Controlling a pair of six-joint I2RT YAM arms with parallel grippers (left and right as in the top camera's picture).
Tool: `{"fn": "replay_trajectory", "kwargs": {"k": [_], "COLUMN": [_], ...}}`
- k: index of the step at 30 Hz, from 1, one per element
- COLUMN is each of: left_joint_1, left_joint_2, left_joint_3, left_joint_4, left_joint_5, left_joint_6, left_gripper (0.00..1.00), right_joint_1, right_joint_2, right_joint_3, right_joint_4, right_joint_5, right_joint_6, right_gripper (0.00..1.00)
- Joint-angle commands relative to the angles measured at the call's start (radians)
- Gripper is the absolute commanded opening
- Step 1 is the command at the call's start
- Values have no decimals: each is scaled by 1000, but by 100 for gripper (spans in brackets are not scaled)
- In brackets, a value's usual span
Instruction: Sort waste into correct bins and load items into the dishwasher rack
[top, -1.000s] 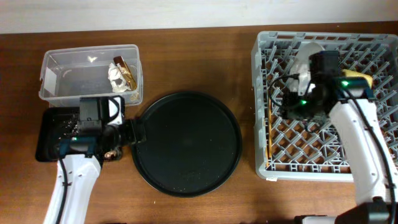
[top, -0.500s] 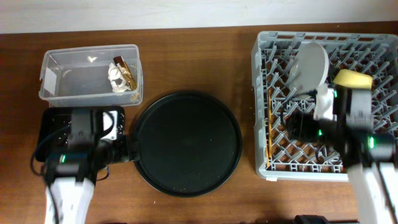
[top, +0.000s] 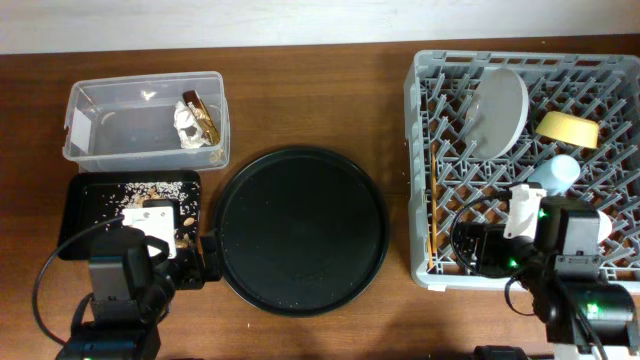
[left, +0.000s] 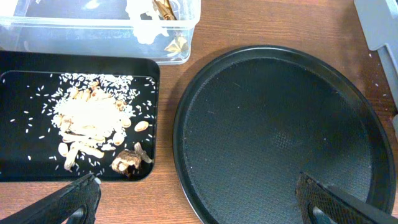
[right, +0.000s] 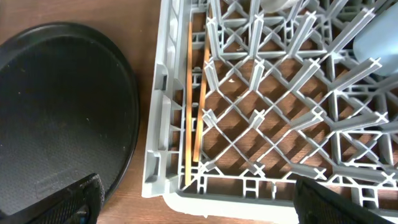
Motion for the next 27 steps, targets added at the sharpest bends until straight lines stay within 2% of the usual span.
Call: {"fn": "replay_trajectory", "kwargs": {"k": [1,9,13,17,20,22,23,27], "left_joint_1": [2,2,2,2,2,2,2,2], "left_joint_2": [-4,-4,-4,-4,-4,-4,-4,-4], "left_joint_3": [-7,-7,-7,-7,-7,-7,-7,-7], "left_joint_4": [3,3,2,2,2,2,2,2], "left_joint_5": [-7,-8,-7,-8,-7,-8,-7,-8], "left_joint_6": [8,8,8,8,8,8,8,8], "left_gripper": [99,99,99,99,99,99,99,99], "right_joint_1": [-6,-6,-6,-5,-5,-4,6,37], "right_joint_2": [39,199,146,-39,-230,-362,-473,-687], "right_joint_3": [-9,-13,-26,-68,-168,-262,-352,-570], "right_joint_4": [1,1,1,2,100,228,364,682], "right_joint_5": [6,6,6,18,3,-8,-14,-12], "right_joint_6": [-4,-4,-4,-4,-4,-4,-4,-4], "right_gripper": [98,98,98,98,98,98,98,98]}}
